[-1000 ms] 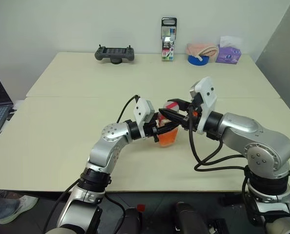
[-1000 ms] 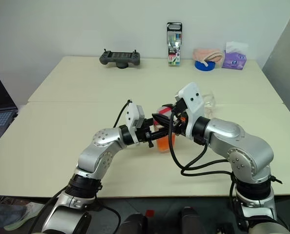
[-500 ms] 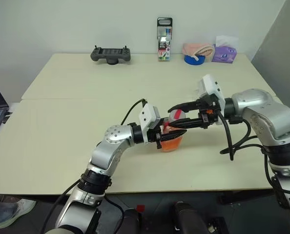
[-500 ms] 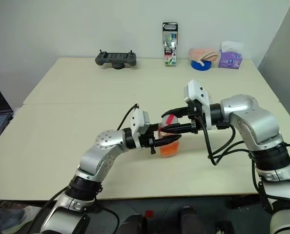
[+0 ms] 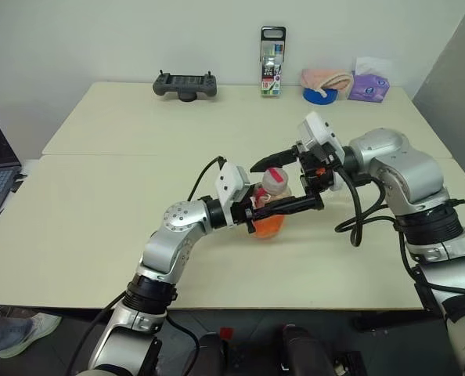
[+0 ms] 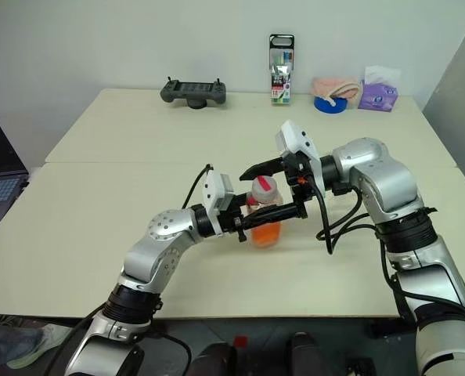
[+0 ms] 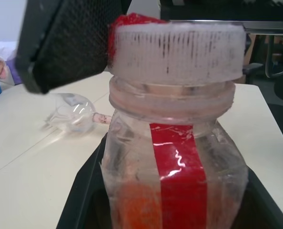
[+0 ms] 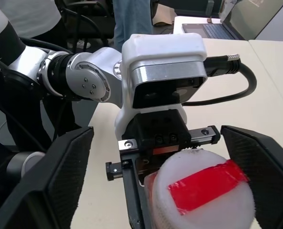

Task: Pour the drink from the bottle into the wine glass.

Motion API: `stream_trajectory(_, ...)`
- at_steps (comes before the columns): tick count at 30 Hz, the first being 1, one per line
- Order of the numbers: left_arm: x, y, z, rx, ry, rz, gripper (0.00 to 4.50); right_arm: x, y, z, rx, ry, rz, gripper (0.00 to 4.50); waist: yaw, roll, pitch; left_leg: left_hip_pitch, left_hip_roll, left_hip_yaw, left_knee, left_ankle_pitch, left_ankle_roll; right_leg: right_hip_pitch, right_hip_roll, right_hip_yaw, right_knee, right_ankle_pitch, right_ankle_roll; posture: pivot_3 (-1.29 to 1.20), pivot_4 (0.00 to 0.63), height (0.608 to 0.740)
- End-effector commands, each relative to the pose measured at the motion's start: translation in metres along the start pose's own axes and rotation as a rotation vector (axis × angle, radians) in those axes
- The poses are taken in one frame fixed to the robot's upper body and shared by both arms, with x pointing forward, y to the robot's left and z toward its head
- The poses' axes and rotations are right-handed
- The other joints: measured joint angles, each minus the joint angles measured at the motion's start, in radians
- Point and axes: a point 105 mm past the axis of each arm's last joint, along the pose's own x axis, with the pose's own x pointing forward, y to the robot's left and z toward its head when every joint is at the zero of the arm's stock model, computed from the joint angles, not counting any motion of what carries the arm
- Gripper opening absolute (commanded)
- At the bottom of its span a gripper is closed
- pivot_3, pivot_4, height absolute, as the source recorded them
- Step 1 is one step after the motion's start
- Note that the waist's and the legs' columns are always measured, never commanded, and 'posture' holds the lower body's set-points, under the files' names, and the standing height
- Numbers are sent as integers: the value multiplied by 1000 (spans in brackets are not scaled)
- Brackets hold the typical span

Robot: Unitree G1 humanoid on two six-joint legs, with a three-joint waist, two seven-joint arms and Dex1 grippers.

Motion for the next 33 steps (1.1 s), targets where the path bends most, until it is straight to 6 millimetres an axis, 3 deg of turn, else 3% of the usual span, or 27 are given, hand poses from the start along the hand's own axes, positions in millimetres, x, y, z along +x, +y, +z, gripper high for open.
stream_trajectory(1,1,3,20,55,-56,2,1713,-9,2,12,-57,-22,-51,4500,0,0,0,0,0,0,0,0,0,0,0,0,0,0,0,0,150,740)
stream_trajectory(5,2,6,20,56,-57,0,1713,-17,-5,16,-49,-59,-192,4500,0,0,0,0,0,0,0,0,0,0,0,0,0,0,0,0,150,740)
stream_trajectory(9,5,12,20,69,-64,19,1713,-25,6,15,-22,-70,-235,4500,2,0,0,0,0,0,0,0,0,0,0,0,0,0,0,0,150,740)
stream_trajectory(19,11,19,24,89,-115,41,1712,-30,5,19,74,-113,-489,4500,1,0,0,0,0,1,0,0,0,0,0,0,1,0,0,0,150,740)
stream_trajectory(26,12,18,25,81,-117,19,1712,-25,1,10,115,-101,-761,4500,0,0,0,0,0,0,0,0,0,0,0,0,1,0,0,0,150,740)
stream_trajectory(33,15,17,20,71,-103,-5,1712,-13,0,6,136,-108,-852,4500,0,0,0,0,0,1,0,0,0,0,0,1,1,0,0,0,150,740)
